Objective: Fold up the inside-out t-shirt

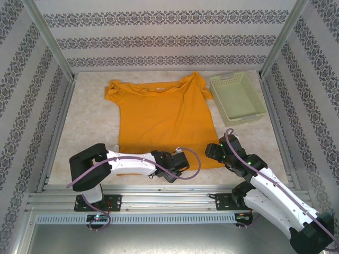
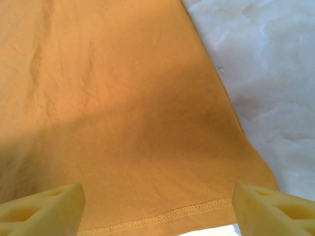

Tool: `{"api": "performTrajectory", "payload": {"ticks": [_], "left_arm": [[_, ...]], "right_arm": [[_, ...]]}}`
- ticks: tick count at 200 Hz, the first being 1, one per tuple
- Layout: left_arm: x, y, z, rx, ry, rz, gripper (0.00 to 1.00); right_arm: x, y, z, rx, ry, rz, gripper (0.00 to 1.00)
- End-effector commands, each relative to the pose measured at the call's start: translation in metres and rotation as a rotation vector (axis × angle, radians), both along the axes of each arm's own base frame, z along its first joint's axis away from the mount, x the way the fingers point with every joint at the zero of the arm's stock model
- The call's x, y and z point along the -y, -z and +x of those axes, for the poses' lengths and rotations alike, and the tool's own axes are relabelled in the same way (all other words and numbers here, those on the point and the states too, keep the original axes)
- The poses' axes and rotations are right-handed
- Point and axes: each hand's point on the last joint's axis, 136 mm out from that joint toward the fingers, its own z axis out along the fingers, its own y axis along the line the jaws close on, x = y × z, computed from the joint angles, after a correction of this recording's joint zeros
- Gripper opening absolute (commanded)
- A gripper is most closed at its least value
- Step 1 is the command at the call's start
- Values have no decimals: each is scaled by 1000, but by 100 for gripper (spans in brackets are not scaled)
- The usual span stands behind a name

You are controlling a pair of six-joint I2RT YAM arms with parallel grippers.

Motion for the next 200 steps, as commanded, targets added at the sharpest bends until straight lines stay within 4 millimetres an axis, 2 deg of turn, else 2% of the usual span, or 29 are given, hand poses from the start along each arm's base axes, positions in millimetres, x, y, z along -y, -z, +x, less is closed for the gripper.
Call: {"api": "performTrajectory", "payload": {"ticks": [1,49,122,159,185,200], "left_arm": [[0,-5,5,46,9,34,72],[-8,-5,15,96,-25,93,50],[-6,-25,15,120,-19,16,29],[-3,-33,14,124,-22,-37,24],[-7,-27,14,118,-27,-27,19],[-9,-23,10,93,-14,-20,29]], "right_arm": [[8,8,-4,-21,33,-20,79],[7,9,-3,-32,30,-20,79],[8,10,-2,-35,30,-29,79],[9,12,-3,-44,27,-33,79],[8,11,-3,-41,25,-29,79],[8,12,-4,-47,24,-31,80]]}}
